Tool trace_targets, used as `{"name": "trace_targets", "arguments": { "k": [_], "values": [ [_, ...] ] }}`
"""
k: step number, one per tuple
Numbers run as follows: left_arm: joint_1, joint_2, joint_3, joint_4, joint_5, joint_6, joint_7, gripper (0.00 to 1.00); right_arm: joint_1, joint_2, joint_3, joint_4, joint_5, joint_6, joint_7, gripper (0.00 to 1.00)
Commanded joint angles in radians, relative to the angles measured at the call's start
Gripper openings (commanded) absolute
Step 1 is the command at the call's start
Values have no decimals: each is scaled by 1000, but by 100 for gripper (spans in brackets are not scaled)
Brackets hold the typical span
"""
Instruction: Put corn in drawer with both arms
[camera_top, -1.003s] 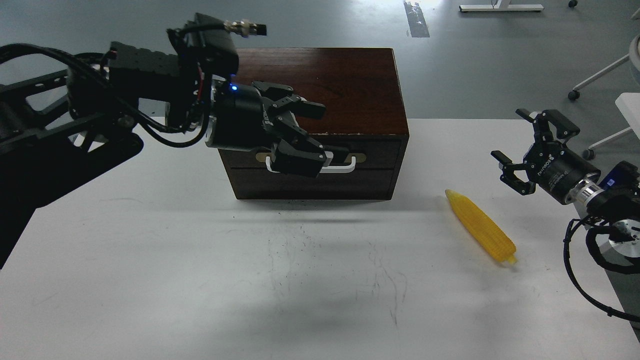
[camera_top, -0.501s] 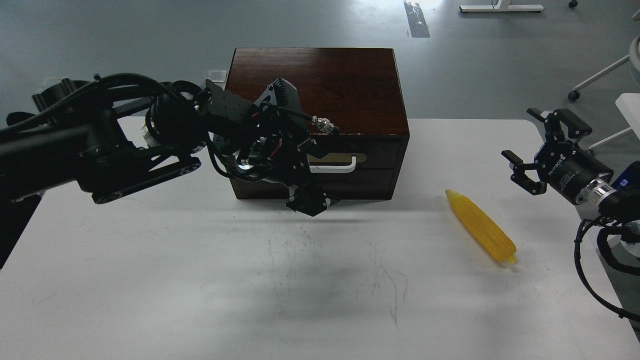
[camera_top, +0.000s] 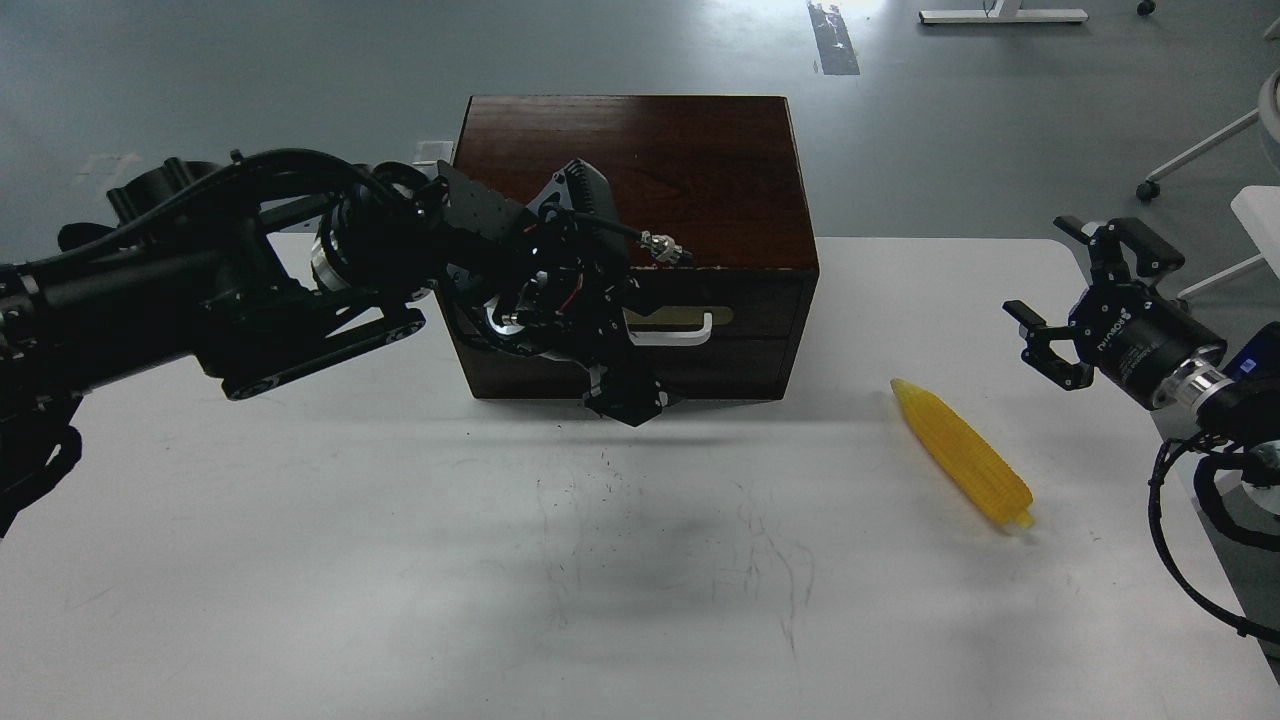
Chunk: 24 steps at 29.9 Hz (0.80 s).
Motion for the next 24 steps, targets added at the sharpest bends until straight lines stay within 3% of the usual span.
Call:
{"name": "trace_targets", "arguments": {
  "k": [1,24],
  "values": [
    [0,-4,26,4,-1,0,0,99,0,-1,0,0,0,0,0,100],
    [16,-6,56,38,-1,0,0,99,-3,-1,3,1,0,0,0,100]
  ]
}}
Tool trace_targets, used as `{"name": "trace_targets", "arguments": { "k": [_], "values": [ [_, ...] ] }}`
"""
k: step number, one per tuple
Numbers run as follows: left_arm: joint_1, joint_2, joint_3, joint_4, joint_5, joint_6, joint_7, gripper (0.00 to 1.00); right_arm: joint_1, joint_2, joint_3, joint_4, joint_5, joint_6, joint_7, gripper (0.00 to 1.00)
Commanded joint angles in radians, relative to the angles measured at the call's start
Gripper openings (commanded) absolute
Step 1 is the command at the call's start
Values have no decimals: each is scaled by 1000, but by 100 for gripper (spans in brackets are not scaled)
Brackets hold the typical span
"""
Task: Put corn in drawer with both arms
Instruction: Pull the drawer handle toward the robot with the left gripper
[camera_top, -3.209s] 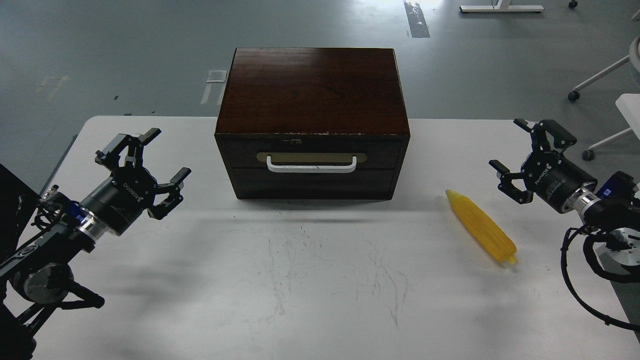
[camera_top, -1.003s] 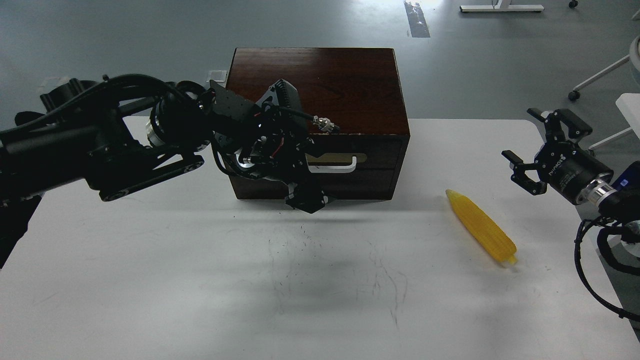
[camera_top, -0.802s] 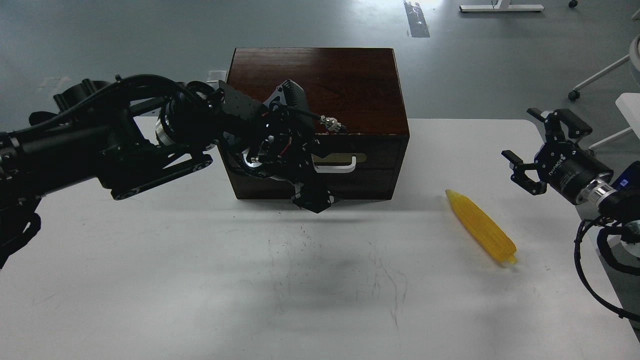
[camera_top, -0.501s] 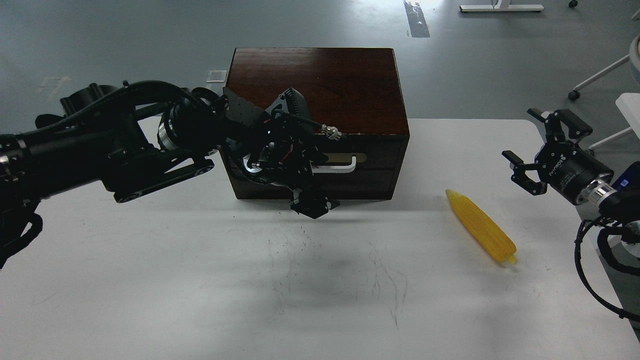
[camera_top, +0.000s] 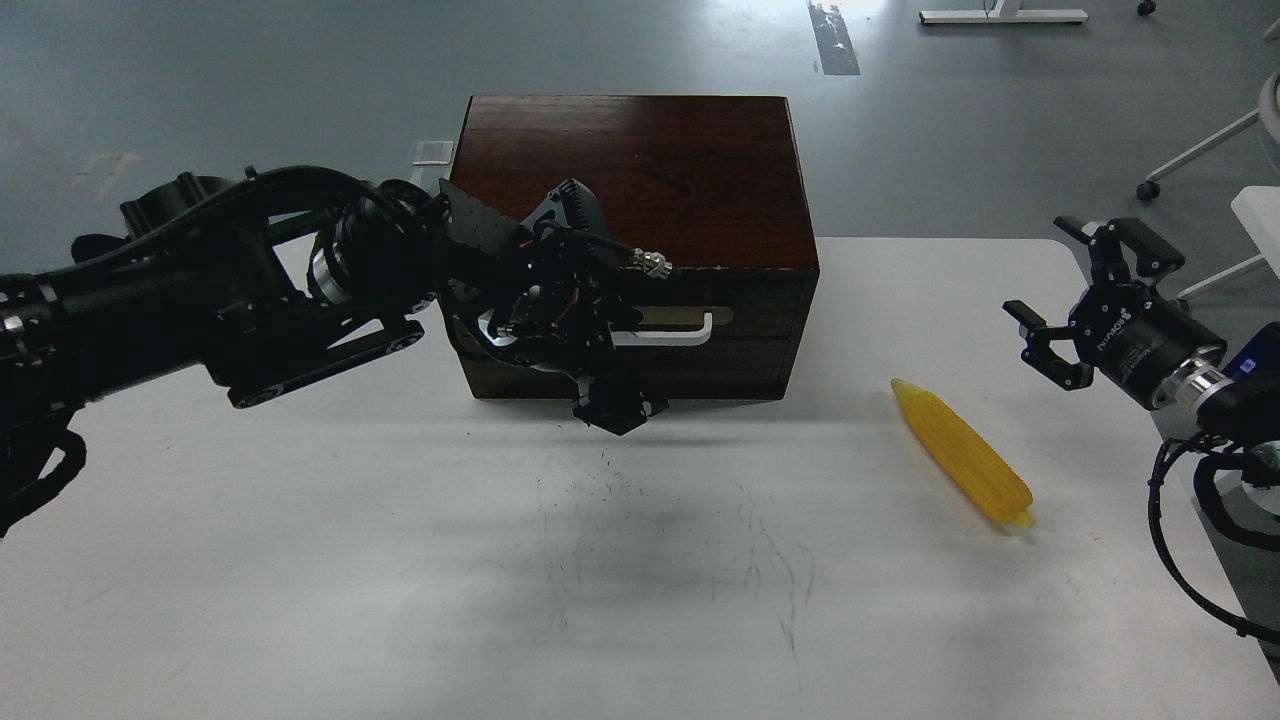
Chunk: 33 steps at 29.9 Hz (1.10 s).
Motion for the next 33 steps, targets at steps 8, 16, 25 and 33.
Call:
{"name": "trace_targets", "arguments": {
  "k": [8,16,25,33],
  "values": [
    [-4,9,31,-74,-12,0,0,99,-3,-6,0,1,0,0,0,100],
    [-5,44,69,-166,-12,0,0,99,-5,-11,0,1,0,0,0,100],
    [-5,106,80,-295,-12,0,0,99,-5,-12,0,1,0,0,0,100],
    [-10,153,81,-379,-9,0,0,99,-5,-12,0,4,0,0,0,100]
  ]
}}
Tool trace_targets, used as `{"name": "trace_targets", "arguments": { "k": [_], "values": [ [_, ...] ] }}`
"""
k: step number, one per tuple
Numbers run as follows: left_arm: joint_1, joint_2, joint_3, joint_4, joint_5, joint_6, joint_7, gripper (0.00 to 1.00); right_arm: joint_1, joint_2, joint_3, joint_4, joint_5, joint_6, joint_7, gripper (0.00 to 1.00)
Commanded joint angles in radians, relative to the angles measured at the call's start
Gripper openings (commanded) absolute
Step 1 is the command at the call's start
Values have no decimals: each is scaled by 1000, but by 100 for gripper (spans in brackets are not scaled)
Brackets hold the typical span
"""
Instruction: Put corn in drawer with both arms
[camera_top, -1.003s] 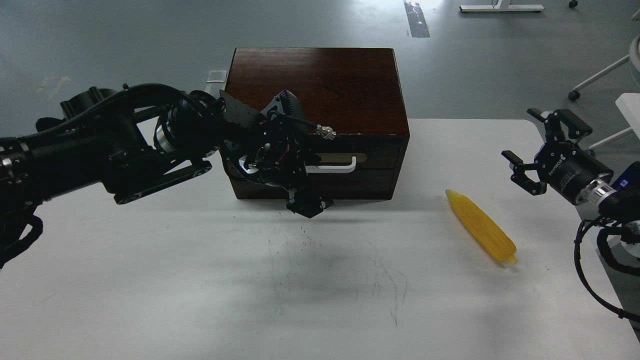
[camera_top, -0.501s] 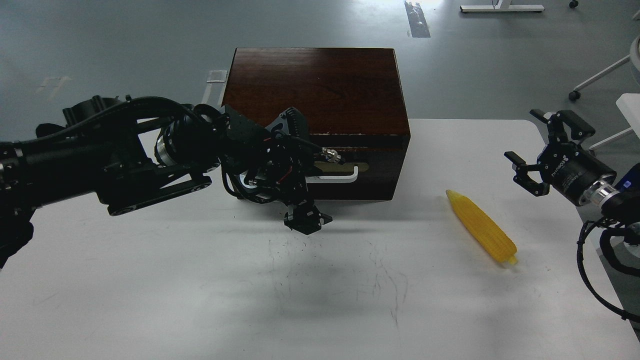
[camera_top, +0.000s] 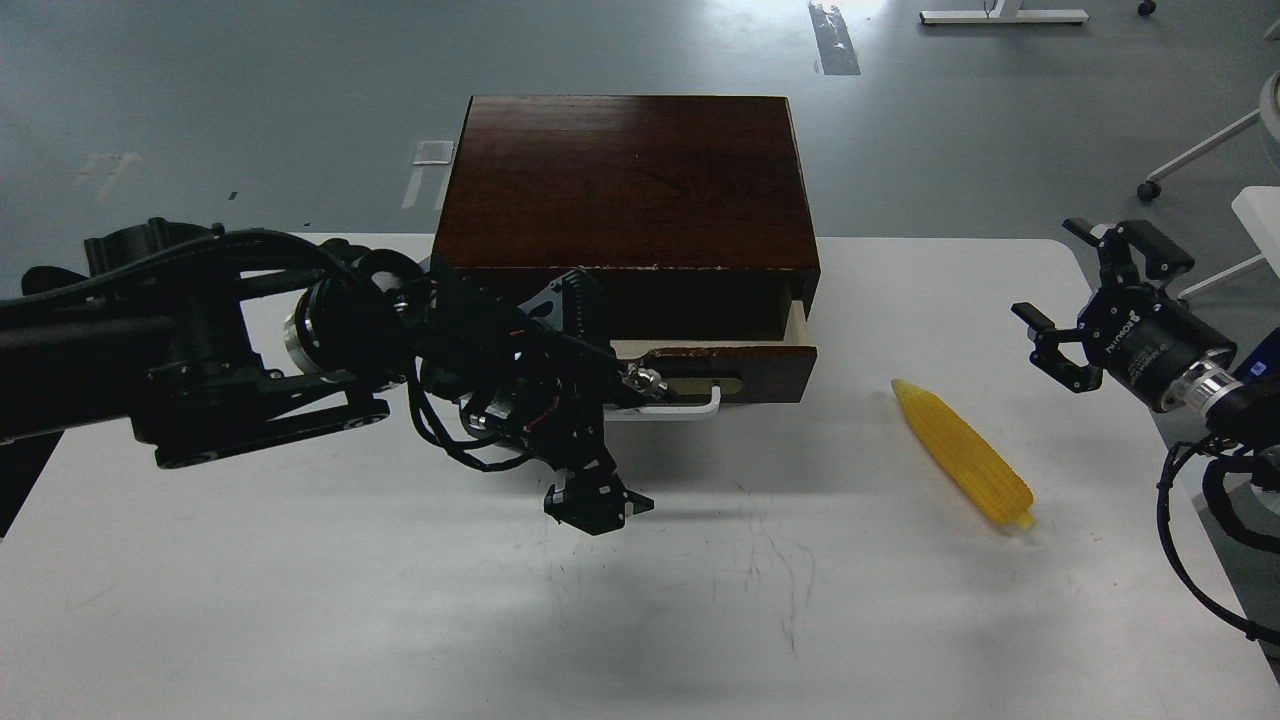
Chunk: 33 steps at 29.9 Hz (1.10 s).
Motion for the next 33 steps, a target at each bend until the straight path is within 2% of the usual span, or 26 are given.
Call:
{"name": "trace_targets", "arguments": {
  "k": [1,16,22,25,29,33],
  "values": [
    [-1,18,2,-23,4,0,0,99,0,0,0,2,-1,0,0,100],
    [-47,15,-2,-17,93,0,0,99,-3,-1,0,8,-1,0,0,100],
    [-100,47,-39,-53,40,0,0,99,-5,-14,0,12,-1,0,0,100],
    [-108,83,-103,-70,-106,0,0,99,-5,-24,0,14,-1,0,0,100],
    [-96,151,-229,-56,-440,0,0,99,-6,-30,0,11,-1,0,0,100],
    [-47,199,-254,-6,-702,0,0,99,-6,-32,0,11,-1,0,0,100]
  ]
}}
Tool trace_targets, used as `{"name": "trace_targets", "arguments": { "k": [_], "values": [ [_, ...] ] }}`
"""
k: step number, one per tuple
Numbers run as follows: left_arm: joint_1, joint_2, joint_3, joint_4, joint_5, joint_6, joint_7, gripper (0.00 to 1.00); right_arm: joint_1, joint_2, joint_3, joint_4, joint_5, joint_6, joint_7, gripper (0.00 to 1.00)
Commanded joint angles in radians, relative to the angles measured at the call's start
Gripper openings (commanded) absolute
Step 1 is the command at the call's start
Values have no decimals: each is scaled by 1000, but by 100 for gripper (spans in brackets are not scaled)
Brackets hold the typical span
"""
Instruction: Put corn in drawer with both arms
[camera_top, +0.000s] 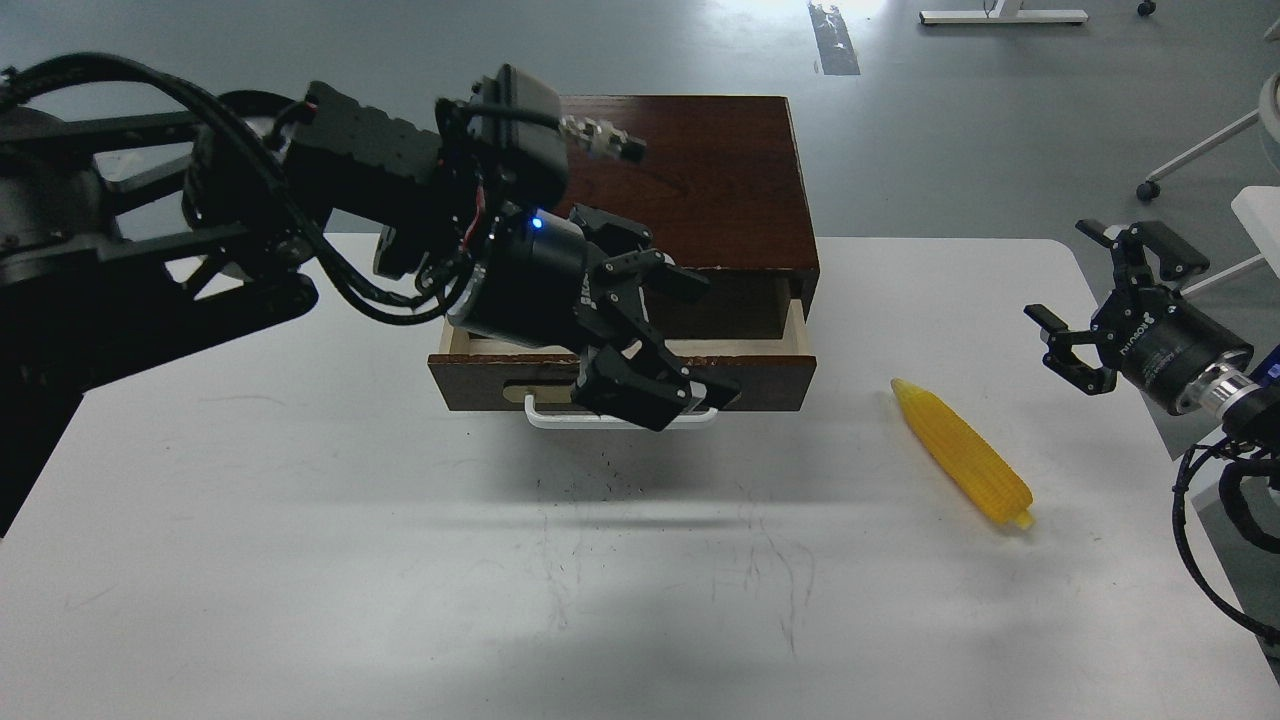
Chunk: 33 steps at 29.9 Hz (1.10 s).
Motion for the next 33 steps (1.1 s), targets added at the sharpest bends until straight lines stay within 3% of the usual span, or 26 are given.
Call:
{"name": "trace_targets", "arguments": {
  "k": [1,8,10,14,21,29,33],
  "values": [
    [74,49,-19,61,-316,0,0,99,0,-1,0,1,0,0,0,100],
    [336,150,-39,72,-1003,224,0,99,0,-1,0,0,0,0,0,100],
    [392,164,-58,84,-1108,238,0,99,0,-2,-2,-2,-1,0,0,100],
    [643,174,-256,203,-1296,219,0,99,14,-11,-3,-2,-70,0,0,100],
    [881,160,-433,288,-1302,71,0,99,63,-50,-2,4,-383,0,0,100],
    [986,97,-524,291,-1297,70,0,99,179,-116,-3,29,-774,0,0,100],
    [997,69,-530,305,-1288,71,0,99,233,-131,-5,55,-1105,0,0,100]
  ]
}}
